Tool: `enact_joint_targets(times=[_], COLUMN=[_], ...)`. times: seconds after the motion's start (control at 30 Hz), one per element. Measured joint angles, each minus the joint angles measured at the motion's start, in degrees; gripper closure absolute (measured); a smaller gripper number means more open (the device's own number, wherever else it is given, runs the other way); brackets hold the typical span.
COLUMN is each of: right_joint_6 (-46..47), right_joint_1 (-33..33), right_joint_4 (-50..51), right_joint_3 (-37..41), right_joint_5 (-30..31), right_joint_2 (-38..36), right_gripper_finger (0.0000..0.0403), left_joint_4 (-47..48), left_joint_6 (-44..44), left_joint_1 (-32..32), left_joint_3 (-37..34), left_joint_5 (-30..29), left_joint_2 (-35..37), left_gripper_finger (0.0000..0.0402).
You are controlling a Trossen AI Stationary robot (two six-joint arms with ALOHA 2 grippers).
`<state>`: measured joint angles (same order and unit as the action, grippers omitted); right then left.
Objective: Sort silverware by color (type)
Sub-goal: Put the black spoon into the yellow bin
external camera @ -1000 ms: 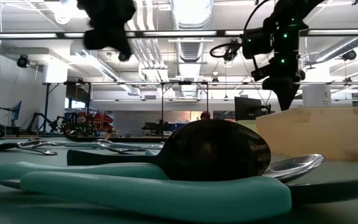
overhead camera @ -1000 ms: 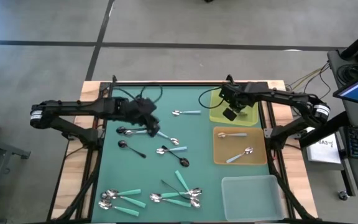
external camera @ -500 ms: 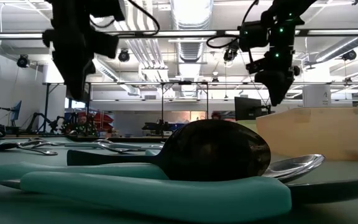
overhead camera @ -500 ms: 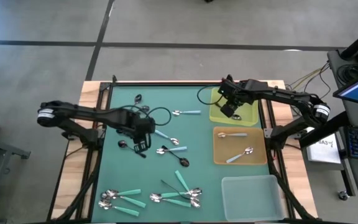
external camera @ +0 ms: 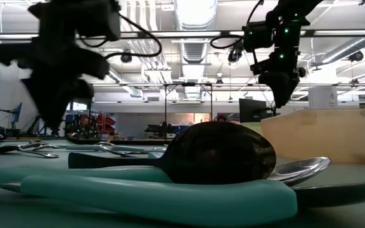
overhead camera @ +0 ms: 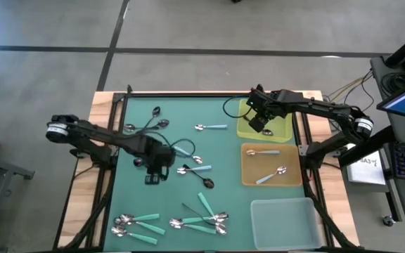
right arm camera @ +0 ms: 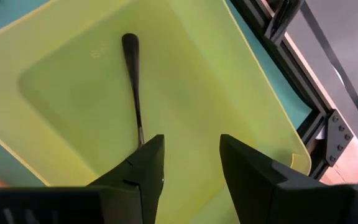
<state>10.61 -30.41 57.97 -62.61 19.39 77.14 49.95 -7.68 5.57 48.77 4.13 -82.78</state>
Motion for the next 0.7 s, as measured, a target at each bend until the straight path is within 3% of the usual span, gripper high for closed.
enact_joint_targets(times=[0.27, 0.43, 0.7], right_joint_6=[-0.1, -0.1, -0.1], right_joint_1=[0.0, 0.0, 0.0], right_joint_4=[-0.4, -0.7, -1.3], right_joint_3=[0.0, 0.0, 0.0], right_joint_5=[-0.1, -0.1, -0.1], right_joint_2=[0.0, 0.0, 0.0], right_gripper_finger=[0.0254, 0.0254, 0.0254], left_joint_4=[-5.8, -6.4, -6.3], left_joint_6=[1.3, 0.3, 0.1], left_joint_1=[3.9, 3.8, 4.0], left_joint_3=[-6.4, -6.7, -6.6], left_joint_5=[-0.2, -5.1, -5.0], left_joint_2=[0.0, 0.0, 0.0], left_gripper_finger=[0.0361, 0.0361, 0.0361])
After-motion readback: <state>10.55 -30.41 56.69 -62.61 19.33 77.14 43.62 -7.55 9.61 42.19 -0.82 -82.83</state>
